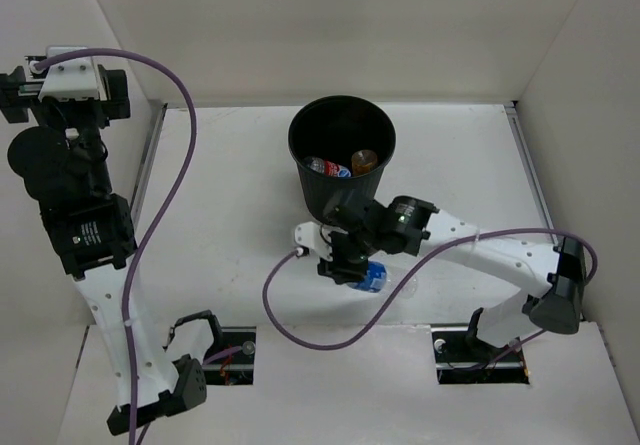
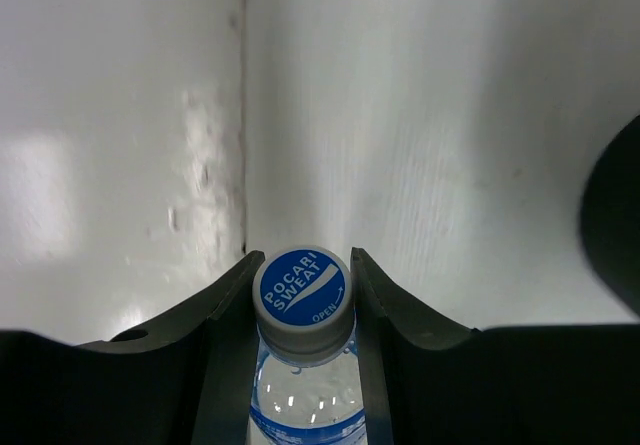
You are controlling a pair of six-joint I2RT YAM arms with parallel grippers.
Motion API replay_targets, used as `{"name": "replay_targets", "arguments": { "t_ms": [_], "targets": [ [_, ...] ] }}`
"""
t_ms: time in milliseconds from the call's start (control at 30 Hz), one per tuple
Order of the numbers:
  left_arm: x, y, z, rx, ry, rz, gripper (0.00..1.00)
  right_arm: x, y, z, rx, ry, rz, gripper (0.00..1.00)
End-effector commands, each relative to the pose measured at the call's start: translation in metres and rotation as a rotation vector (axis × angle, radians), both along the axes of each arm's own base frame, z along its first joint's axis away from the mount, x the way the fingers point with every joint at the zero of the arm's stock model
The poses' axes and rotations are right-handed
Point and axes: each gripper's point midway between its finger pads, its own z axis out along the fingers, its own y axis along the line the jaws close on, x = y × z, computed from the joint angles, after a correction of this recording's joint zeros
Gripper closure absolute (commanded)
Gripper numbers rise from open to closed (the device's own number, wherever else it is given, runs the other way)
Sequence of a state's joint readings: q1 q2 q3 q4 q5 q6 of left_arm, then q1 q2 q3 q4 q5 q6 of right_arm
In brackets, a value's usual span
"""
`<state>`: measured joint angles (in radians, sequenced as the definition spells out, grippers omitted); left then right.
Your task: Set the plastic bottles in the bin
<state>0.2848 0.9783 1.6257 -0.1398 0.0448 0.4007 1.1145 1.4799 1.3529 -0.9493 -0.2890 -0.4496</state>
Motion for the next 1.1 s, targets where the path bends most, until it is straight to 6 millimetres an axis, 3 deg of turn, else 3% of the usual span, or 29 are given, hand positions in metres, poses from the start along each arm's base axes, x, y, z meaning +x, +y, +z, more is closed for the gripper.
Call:
{"name": "replay_targets", "arguments": {
  "t_ms": [0, 167, 300, 533, 667, 867, 1067],
  "targets": [
    [-0.01, 0.01, -0.001, -0.075, -0.042, 0.034, 0.0, -0.001, 0.048, 0.073, 0.238, 0.04, -0.022, 1.0],
    [-0.005, 0.014, -0.03, -0.104, 0.021, 0.036, 0.0, 0.021, 0.081, 0.15, 0.472, 0.047, -0.06, 1.0],
    [-0.001, 0.011, -0.061, -0.11, 0.088, 0.013, 0.0, 0.052, 0.09, 0.213, 0.652, 0.032, -0.13, 1.0],
    [0.005, -0.002, -0.11, -0.139, 0.212, -0.044, 0.0, 0.12, 0.063, 0.313, 0.918, -0.073, -0.267, 1.0],
    [0.006, -0.006, -0.13, -0.148, 0.255, -0.06, 0.0, 0.147, 0.04, 0.358, 1.026, -0.124, -0.327, 1.0],
    [0.009, -0.005, -0.149, -0.153, 0.29, -0.059, 0.0, 0.186, 0.008, 0.39, 1.131, -0.174, -0.436, 1.0],
    [0.009, -0.008, -0.157, -0.156, 0.302, -0.078, 0.0, 0.25, -0.018, 0.378, 1.163, -0.36, -0.668, 1.0]
  ]
}}
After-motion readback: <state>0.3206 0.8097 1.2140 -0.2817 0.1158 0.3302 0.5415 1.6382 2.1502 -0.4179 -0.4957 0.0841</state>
